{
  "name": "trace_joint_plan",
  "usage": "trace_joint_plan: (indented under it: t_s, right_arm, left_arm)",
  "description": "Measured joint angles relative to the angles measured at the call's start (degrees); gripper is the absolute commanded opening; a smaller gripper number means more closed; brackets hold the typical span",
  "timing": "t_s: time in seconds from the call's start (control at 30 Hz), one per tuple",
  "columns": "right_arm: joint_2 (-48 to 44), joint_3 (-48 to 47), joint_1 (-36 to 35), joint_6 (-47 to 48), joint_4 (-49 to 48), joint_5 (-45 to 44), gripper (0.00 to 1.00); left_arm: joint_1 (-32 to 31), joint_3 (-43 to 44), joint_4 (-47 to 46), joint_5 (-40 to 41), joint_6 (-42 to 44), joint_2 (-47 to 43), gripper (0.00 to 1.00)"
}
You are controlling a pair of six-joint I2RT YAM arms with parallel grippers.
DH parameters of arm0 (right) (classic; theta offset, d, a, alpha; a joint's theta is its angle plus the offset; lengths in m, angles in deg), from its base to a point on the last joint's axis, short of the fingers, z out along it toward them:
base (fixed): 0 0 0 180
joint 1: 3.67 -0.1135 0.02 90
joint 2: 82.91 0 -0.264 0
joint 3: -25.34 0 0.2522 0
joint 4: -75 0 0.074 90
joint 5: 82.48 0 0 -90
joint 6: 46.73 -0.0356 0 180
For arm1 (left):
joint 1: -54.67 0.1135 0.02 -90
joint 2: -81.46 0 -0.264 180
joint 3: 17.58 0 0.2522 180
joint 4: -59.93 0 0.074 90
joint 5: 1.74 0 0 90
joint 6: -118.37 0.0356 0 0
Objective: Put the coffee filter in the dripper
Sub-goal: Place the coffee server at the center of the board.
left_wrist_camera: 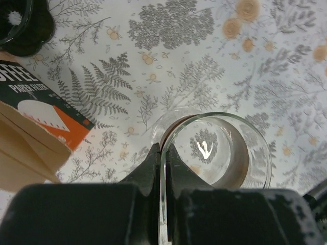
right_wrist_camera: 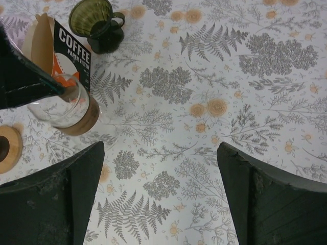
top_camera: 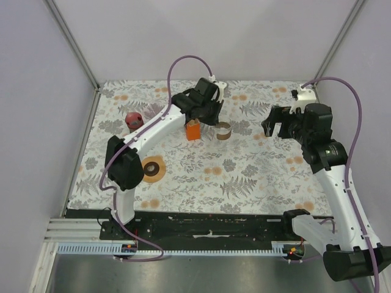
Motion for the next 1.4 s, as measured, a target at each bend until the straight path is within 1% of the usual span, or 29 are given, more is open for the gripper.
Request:
trace_joint_plan:
  t_s: [0.2,0.4,0.57,0.7,0.73,0.77,0.8,0.9,0.93,1.0,1.07,1.1,1.3,1.4]
  right_arm:
    - [-3.2,5.8,0.0,-0.9,0.2,1.2,0.98]
    - [-5.5,7.5,0.0,-1.7,0.0,2.5,0.98]
    - [-6.8,8.5,0.0,-2.8,0.1,2.7,0.98]
    - [-7.2,8.9,0.0,-3.3,0.1,2.8,0.98]
    - [-7.3,8.9,0.0,-3.3,0.0,2.8,0.98]
    - [-7.4,8.9,0.0,-3.4,0.0,2.8,0.98]
    - [-7.5,8.9,0.0,-3.5,0.0,2.8,0.98]
    - [-7.7,8.9,0.0,-3.6,0.0,2.8,0.98]
    - [-7.7,8.9,0.0,-3.6,0.0,2.9,0.98]
    - [-7.7,8.9,0.0,-3.6,0.0,3.1,0.98]
    - [-7.7,8.9,0.0,-3.6,0.0,3.5,0.98]
    - [-7.6,8.9,0.0,-3.6,0.0,3.7,0.98]
    - [-6.0,7.6,0.0,-3.5,0.0,4.7,0.98]
    - [-4.3,6.0,0.0,-3.3,-0.1,5.6,0.98]
  left_arm:
    - [-1.2,-1.8,-7.0,5.2,-1.8,5.2,0.02]
    - [-2.7,-5.3,-16.3,7.2,-1.8,6.2,0.02]
    - [-2.8,-12.0,-22.4,3.0,-0.9,6.2,0.02]
    - [-2.5,-13.6,-26.1,0.5,-0.5,6.2,0.04]
    - [-2.5,-13.8,-26.6,0.0,-0.4,6.2,0.06]
    - [-2.4,-14.0,-26.9,-0.3,-0.4,6.2,0.12]
    - [-2.4,-14.2,-27.3,-0.6,-0.4,6.1,0.2]
    - [-2.4,-14.3,-27.1,-1.6,-0.1,6.0,0.49]
    - [-2.4,-14.3,-26.8,-1.8,-0.2,6.0,0.57]
    - [-2.4,-13.7,-25.2,-2.3,0.0,6.0,0.66]
    - [-2.3,-11.9,-22.4,-3.4,0.2,6.0,0.72]
    - [-2.2,-10.4,-20.8,-3.8,0.2,6.0,0.73]
    - [-0.2,1.3,-12.9,-8.2,1.5,4.5,0.74]
    - [2.3,2.7,-8.9,-10.0,3.5,0.5,0.74]
